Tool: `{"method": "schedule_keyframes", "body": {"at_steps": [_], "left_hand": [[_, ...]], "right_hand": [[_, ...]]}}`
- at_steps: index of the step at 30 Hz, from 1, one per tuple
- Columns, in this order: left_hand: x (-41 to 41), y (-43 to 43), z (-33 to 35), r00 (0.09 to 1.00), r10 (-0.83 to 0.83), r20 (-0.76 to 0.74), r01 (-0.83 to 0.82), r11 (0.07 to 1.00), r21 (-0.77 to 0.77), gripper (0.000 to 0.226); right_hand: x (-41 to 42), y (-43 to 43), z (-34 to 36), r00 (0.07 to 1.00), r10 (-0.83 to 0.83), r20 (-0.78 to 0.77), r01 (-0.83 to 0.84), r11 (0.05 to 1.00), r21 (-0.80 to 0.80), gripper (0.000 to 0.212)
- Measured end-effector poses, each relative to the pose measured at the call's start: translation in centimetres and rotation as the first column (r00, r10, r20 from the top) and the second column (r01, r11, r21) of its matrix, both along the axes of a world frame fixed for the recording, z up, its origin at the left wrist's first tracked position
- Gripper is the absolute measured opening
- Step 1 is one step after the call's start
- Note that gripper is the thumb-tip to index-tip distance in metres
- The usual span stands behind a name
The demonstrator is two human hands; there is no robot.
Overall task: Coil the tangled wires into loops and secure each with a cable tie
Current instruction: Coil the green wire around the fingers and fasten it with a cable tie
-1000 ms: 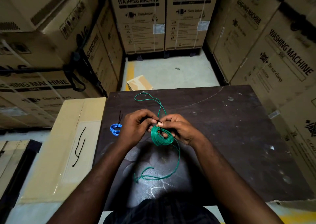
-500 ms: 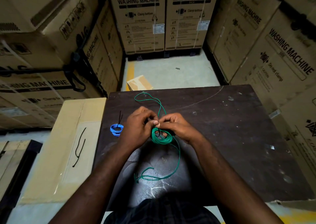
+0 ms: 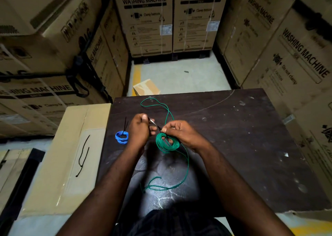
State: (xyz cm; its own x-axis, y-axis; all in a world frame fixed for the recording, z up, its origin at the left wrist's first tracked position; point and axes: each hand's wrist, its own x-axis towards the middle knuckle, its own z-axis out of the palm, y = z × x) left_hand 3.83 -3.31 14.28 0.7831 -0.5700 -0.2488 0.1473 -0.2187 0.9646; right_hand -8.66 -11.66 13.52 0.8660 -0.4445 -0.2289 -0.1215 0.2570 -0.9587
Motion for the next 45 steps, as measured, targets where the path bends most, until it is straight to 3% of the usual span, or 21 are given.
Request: {"method": "schedule_keyframes", "body": {"at_steps": [4, 13, 19, 23, 28, 32, 37, 45], "left_hand": [[0.6, -0.5, 0.0, 0.994, 0.041, -0.099, -0.041, 0.999, 0.001, 0.020], [1.6, -1.2, 0.0, 0.981, 0.156, -0.113, -0.159, 0.987, -0.018, 0.024], [1.1, -1.0, 0.8, 0.956, 0.216, 0.201, -0.198, 0.975, -0.103, 0.015], [0.7, -1.0, 1.8, 0.944, 0.193, 0.269, -0.142, 0.970, -0.198, 0.013], [0.1, -0.9, 2.8, 0.920, 0.155, 0.361, -0.060, 0.963, -0.261, 0.009], [-0.2, -1.0, 3.1, 0.924, 0.199, 0.326, -0.091, 0.944, -0.318, 0.009], [0.6, -1.5, 3.7, 0.951, 0.271, 0.145, -0.213, 0.921, -0.325, 0.010], [1.1, -1.4, 3.6, 0.959, 0.207, 0.196, -0.154, 0.955, -0.255, 0.012]], "right_hand": [[0.2, 0.1, 0.0, 0.999, -0.022, 0.036, 0.020, 0.998, 0.060, 0.008], [0.4, 0.3, 0.4, 0.995, -0.092, 0.030, 0.095, 0.990, -0.101, 0.017], [0.6, 0.6, 0.4, 0.964, -0.264, 0.022, 0.262, 0.944, -0.200, 0.028], [0.9, 0.5, 0.6, 0.921, -0.384, 0.071, 0.384, 0.860, -0.337, 0.024], [0.8, 0.7, 1.1, 0.871, -0.477, 0.118, 0.482, 0.782, -0.396, 0.023], [0.7, 1.0, 1.4, 0.841, -0.513, 0.170, 0.526, 0.706, -0.475, 0.019], [0.7, 1.5, 2.0, 0.855, -0.463, 0.233, 0.514, 0.706, -0.488, 0.018], [0.9, 1.7, 1.8, 0.924, -0.372, 0.085, 0.372, 0.826, -0.424, 0.020]]}}
